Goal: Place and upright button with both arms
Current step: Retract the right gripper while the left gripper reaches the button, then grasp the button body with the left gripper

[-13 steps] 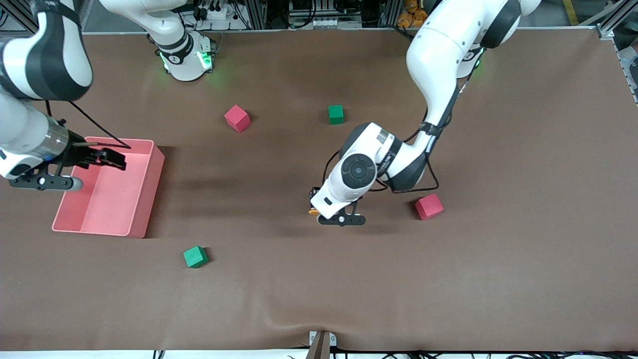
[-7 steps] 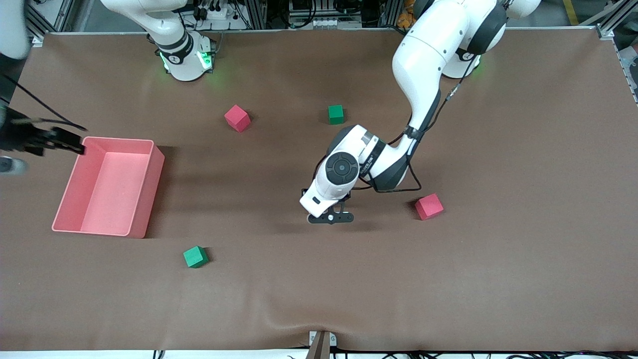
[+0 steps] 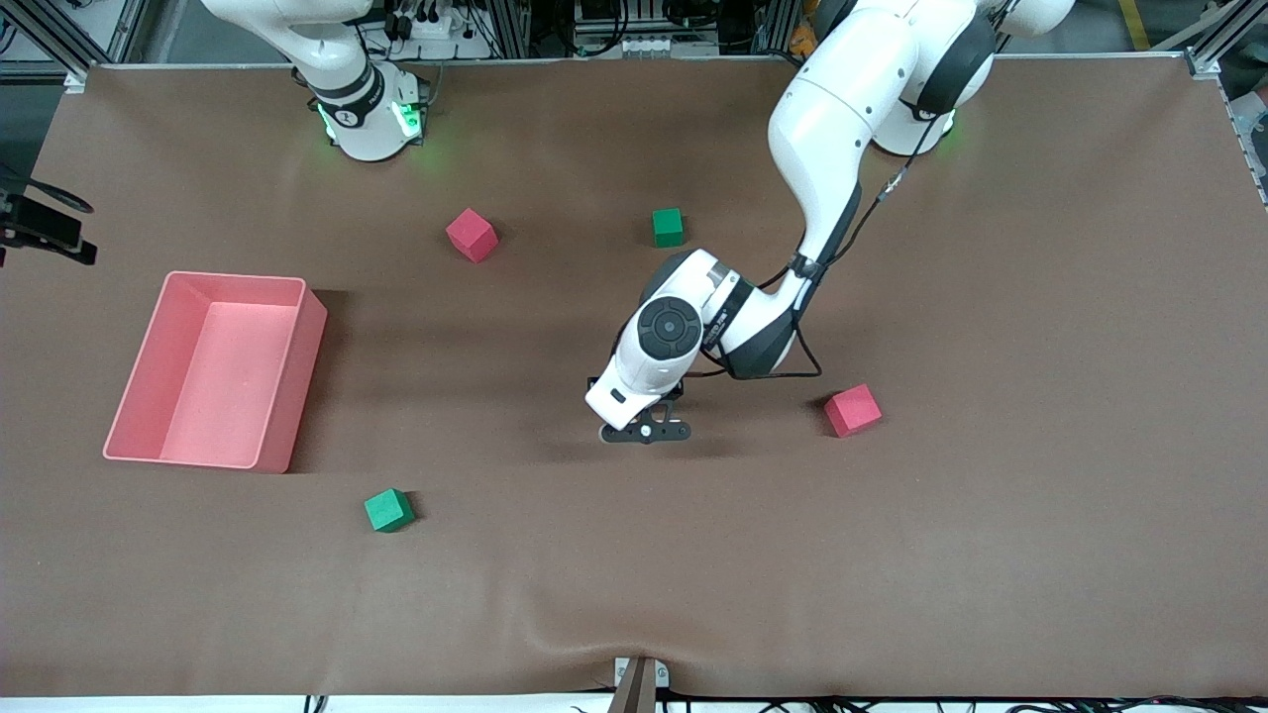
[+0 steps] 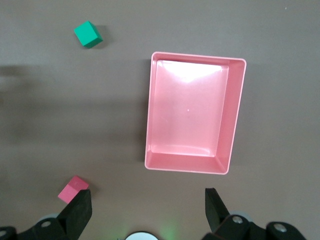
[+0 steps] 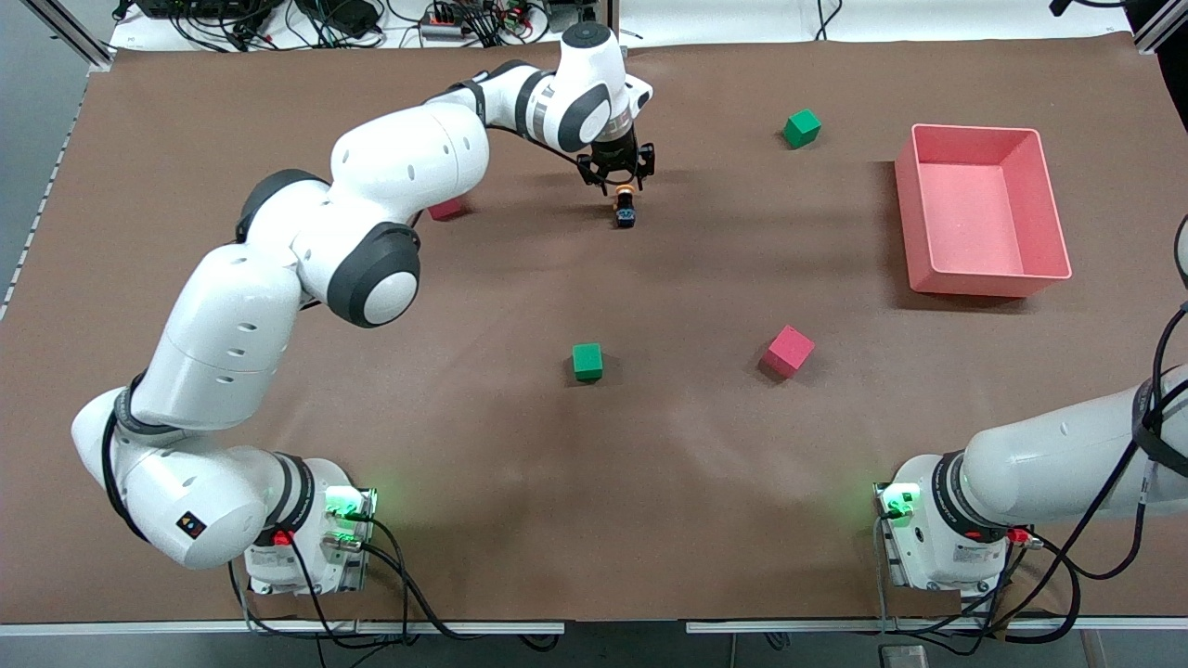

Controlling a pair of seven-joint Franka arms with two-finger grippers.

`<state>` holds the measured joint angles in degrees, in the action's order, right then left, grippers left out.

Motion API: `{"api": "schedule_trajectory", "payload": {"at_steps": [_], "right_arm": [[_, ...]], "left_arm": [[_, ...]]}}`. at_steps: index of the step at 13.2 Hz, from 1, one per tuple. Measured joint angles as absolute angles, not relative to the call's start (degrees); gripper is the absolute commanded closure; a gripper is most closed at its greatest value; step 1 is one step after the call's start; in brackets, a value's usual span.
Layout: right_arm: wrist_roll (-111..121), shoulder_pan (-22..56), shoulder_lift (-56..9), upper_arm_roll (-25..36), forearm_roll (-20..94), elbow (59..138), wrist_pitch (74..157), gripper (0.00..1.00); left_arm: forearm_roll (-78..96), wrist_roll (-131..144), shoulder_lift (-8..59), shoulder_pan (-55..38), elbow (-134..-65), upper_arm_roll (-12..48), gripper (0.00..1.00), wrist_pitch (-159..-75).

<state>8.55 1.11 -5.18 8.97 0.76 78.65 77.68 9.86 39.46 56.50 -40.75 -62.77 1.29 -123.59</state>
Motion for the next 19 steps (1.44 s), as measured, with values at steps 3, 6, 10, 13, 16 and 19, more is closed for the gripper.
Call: {"api": "schedule_trajectory", "payload": {"at_steps": [3, 6, 10, 13, 16, 19], "right_arm": [[8.5, 1.1, -5.2, 8.5, 0.8, 78.1, 75.9, 0.0], [8.5, 1.2, -5.2, 8.4, 0.8, 78.5, 75.2, 0.0], [-0.9, 1.2, -4.5, 2.9, 0.8, 78.5, 74.3, 0.0], [-3.1, 1.0, -2.2, 1.3, 0.8, 79.1, 74.0, 0.0], [-3.1, 0.0, -1.1, 0.9, 0.8, 79.6, 74.5, 0.0], [-3.0, -1.9, -1.1, -0.7, 0.8, 80.2, 76.0, 0.0]], "left_arm": [[9.9, 39.5, 57.0, -41.0, -62.8, 1.3, 0.27, -123.7], [9.9, 39.5, 57.5, -42.0, -62.8, 1.2, 0.27, -123.7], [9.9, 39.5, 57.9, -42.5, -62.8, 1.0, 0.28, -123.7], [9.9, 39.5, 58.4, -42.5, -62.8, 0.9, 0.33, -123.7], [9.9, 39.5, 58.8, -42.6, -62.9, 0.9, 0.55, -123.7], [9.8, 39.5, 59.1, -42.6, -62.9, 0.9, 0.76, -123.7]]}}
